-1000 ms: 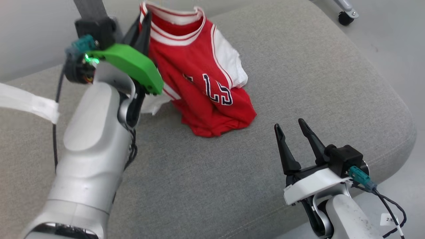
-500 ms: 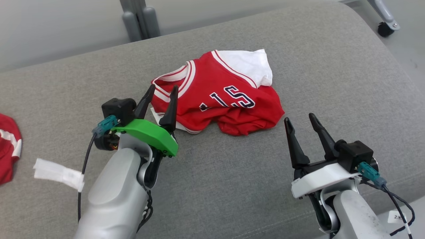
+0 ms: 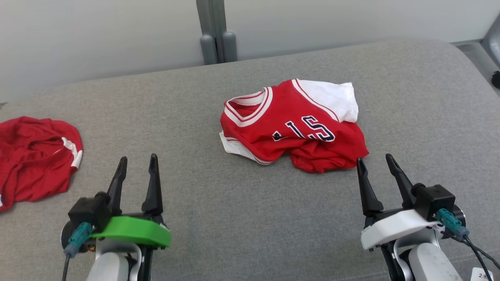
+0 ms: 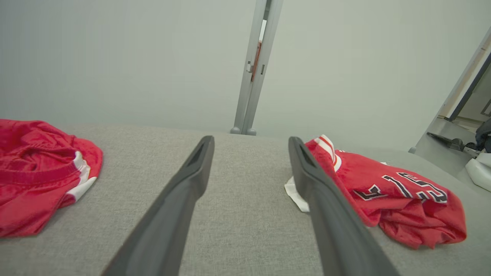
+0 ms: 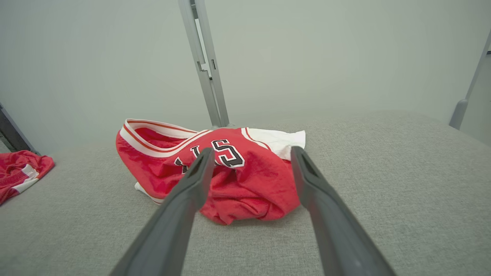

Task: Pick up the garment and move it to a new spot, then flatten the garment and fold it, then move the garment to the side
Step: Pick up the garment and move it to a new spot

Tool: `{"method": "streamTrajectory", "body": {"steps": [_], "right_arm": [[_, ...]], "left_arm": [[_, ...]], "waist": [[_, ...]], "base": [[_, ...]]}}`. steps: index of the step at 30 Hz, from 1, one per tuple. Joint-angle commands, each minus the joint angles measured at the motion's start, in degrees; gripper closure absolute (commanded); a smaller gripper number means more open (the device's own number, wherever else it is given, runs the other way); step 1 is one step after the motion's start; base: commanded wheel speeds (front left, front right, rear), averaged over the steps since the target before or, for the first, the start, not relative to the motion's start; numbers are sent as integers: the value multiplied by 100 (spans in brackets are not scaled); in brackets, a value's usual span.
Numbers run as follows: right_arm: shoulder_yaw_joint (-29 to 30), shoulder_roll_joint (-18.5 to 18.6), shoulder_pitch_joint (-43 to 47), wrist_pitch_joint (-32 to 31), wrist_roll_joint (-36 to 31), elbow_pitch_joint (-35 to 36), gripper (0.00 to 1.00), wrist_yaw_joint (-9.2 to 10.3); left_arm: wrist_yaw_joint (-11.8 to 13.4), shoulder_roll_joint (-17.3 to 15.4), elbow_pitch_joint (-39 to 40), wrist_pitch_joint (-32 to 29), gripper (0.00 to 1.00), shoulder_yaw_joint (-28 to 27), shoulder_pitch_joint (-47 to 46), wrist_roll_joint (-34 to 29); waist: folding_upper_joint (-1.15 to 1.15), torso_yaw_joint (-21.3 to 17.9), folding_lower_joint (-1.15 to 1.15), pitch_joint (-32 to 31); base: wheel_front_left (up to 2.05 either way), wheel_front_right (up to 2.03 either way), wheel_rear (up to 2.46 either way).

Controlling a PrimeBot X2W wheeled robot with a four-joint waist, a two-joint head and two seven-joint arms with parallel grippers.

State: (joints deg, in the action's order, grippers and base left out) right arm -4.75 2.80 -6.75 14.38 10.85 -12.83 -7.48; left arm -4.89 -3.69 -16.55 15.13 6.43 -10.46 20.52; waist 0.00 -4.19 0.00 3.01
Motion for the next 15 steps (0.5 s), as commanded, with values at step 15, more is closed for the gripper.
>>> {"method": "streamTrajectory", "body": {"steps": [15], "right_arm": [[346, 16, 414, -86, -77, -103, 0, -3]], "left_arm": [[-165, 59, 311, 3, 0, -540, 1017, -668]], "waist": [[0, 344, 0, -357]], "base": [[0, 0, 0]]}}
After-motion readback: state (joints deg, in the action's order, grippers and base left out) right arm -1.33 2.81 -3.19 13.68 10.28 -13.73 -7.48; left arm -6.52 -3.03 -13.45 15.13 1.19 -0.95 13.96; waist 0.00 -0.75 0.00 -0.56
